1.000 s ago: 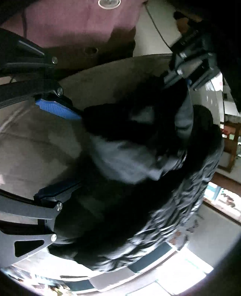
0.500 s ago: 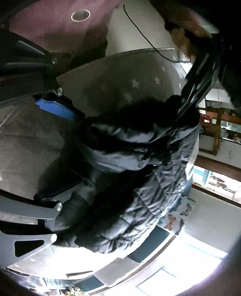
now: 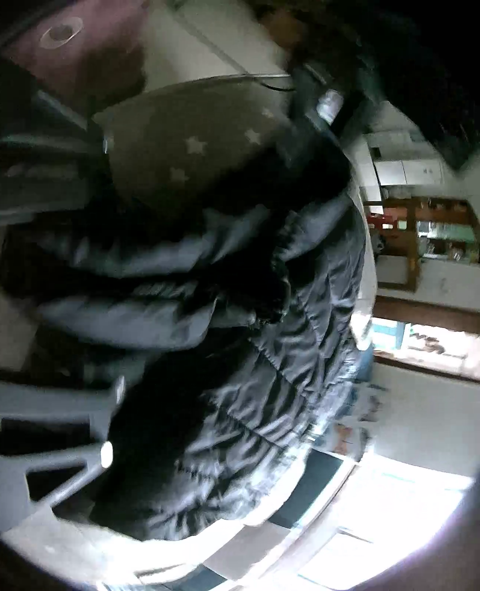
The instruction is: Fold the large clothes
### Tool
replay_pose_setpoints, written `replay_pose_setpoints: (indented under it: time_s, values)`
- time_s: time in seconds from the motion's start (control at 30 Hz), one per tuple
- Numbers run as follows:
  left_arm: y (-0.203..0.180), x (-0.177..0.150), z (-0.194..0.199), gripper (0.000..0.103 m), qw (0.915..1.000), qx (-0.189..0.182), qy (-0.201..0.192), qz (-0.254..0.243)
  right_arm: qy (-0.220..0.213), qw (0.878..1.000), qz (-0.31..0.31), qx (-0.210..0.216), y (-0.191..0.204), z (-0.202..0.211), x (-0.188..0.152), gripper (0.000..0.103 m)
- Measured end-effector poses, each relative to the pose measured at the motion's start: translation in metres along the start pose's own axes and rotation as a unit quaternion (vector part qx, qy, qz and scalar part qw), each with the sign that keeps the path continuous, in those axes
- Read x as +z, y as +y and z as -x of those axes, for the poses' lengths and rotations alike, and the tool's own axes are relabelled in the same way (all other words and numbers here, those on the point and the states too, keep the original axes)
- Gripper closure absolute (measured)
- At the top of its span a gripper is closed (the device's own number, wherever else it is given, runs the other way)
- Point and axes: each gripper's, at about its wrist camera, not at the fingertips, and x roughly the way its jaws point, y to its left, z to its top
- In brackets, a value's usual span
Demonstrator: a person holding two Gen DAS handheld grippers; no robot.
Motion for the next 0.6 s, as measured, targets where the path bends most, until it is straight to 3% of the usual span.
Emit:
replay_pose_setpoints:
  time_s: [0.1, 0.13, 0.17, 0.23, 0.47, 0.6]
  values:
    - [-0.002, -0.018, 0.018, 0.057, 0.9996, 0.013, -0.02, -0.017, -0.005, 0.999, -0.031, 0.01, -0.013, 0.008, 0.014, 0.071]
    - [-0.002, -0.026, 0.028, 0.043, 0.9989, 0.026, -0.032, -0.024, -0.007, 0.999, -0.038, 0.013, -0.016, 0.011, 0.016, 0.073]
    - [-0.002, -0.033, 0.034, 0.023, 0.9977, 0.044, -0.042, -0.031, -0.011, 0.998, -0.052, 0.016, -0.022, 0.014, 0.02, 0.074]
    - [-0.002, -0.05, 0.047, 0.004, 0.9907, 0.105, -0.069, -0.051, -0.017, 0.996, -0.084, 0.034, -0.035, 0.02, 0.028, 0.075]
    - [0.007, -0.073, 0.029, 0.003, 0.9614, 0.247, -0.075, -0.096, -0.037, 0.992, -0.112, 0.039, -0.045, 0.029, 0.045, 0.077]
    - [0.01, -0.071, 0.001, 0.003, 0.9226, 0.347, -0.086, -0.144, -0.042, 0.992, -0.111, 0.032, -0.044, 0.032, 0.048, 0.077]
